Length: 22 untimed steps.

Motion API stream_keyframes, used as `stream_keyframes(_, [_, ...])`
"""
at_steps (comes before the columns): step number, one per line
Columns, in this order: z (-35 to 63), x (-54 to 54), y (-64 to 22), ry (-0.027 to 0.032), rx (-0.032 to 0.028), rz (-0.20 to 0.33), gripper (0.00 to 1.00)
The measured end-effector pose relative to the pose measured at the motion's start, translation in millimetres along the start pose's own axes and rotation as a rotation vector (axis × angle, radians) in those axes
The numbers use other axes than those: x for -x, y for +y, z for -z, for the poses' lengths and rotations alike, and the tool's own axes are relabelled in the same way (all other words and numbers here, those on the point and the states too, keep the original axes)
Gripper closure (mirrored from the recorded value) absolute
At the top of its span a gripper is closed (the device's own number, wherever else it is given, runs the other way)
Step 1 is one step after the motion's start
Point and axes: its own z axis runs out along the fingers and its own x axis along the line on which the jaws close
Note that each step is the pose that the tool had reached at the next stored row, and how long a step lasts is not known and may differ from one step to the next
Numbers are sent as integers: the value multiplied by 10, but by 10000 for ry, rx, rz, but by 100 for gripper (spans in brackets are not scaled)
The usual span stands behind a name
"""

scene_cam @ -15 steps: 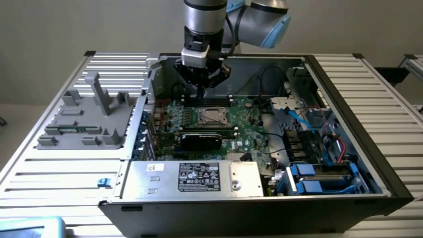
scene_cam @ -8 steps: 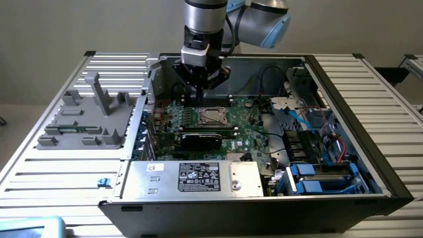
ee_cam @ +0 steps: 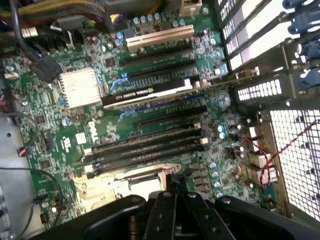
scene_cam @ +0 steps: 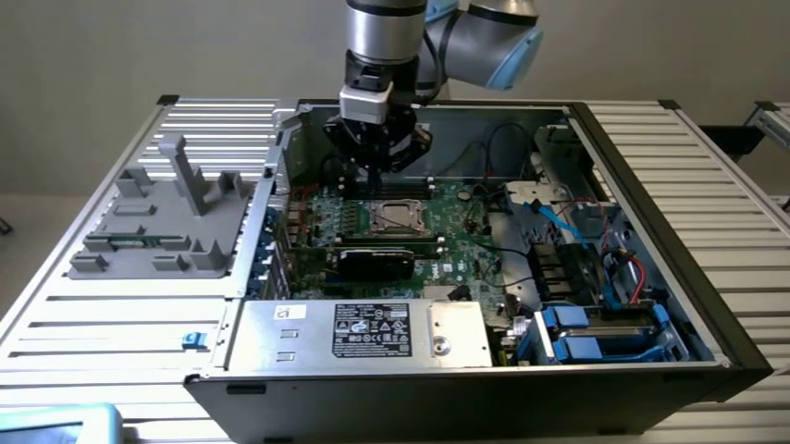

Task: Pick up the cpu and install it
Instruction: 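Install the second cpu locking lever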

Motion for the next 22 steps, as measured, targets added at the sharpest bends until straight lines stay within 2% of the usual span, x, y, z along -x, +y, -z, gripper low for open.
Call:
stream_keyframes(1, [-3,-9,21,-25,-89,5,89])
stream_keyframes(3, [-7,-22,62,-87,-332,19,89])
stream_keyframes(4, [-7,-25,72,-105,-401,23,89])
stream_keyframes(7, [-11,-28,86,-107,-402,22,89])
stream_keyframes(10, [-27,-42,121,-145,-546,32,89])
stream_keyframes(11, [-33,-46,131,-165,-628,37,89])
stream_keyframes(12, [-37,-50,140,-194,-745,43,89])
stream_keyframes(14, [-45,-58,157,-270,-1034,60,89])
stream_keyframes(15, [-52,-62,168,-299,-1147,66,89])
stream_keyframes(16, [-63,-64,176,-318,-1215,70,89])
stream_keyframes(17, [-77,-67,182,-329,-1265,73,89])
stream_keyframes(20, [-124,-74,200,-354,-1367,79,89])
stream_keyframes(22, [-149,-81,219,-379,-1463,84,89])
